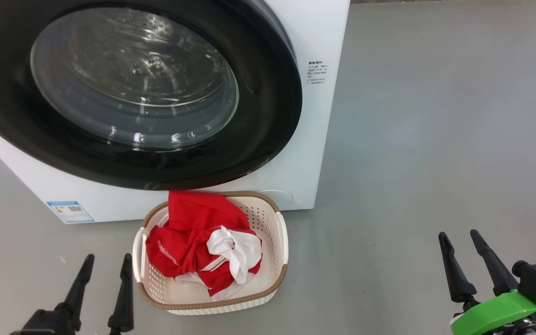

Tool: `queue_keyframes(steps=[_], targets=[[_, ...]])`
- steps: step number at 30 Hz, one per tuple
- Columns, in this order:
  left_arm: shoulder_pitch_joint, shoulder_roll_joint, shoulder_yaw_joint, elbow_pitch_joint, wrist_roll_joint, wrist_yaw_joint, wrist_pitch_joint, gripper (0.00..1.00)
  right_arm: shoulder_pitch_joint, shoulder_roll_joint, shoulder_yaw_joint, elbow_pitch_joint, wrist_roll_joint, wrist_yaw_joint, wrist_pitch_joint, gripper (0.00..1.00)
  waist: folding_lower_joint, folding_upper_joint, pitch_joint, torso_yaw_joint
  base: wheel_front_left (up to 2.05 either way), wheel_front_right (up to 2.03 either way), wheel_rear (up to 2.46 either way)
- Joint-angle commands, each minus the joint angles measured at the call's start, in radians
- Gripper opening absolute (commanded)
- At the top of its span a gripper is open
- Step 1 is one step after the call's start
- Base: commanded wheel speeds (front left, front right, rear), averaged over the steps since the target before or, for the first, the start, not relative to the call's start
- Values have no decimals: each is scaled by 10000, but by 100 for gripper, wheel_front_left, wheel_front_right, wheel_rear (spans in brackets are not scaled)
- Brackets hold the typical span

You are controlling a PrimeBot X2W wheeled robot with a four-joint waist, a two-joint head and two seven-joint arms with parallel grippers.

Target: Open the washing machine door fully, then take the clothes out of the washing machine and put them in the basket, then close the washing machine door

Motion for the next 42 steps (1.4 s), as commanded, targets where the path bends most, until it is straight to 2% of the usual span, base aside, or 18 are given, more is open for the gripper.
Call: queue_keyframes(steps=[1, 24, 25, 32, 37, 42], targets=[[-10, 108, 368, -283, 68, -53, -92, 100, -52, -154, 195, -277, -122, -38, -63, 100, 0, -1, -3, 2, 0, 0, 0], [111, 105, 298, -436, -6, -54, -92, 100, 54, -98, 188, -346, -113, -38, -63, 100, 0, -1, -50, 59, 0, 0, 0], [193, -6, -23, -148, -2, 0, 0, 0, 1, 41, -15, -89, 0, 0, 0, 0, 0, -1, -50, 59, 0, 0, 0], [205, -216, -55, 431, -253, 5, 134, 0, 11, 341, -1, 438, 207, -1, 66, 0, 1, -1, -58, 62, 0, 0, 0], [177, -216, -37, 419, -820, 2, 283, 0, -6, 362, -47, 377, 677, -2, 204, 0, 23, -1, -120, 82, 0, 0, 0], [124, -215, -21, 429, -1385, 0, 421, 0, -51, 385, -91, 342, 1143, -4, 343, 0, 1, -1, -129, 96, 0, 0, 0]])
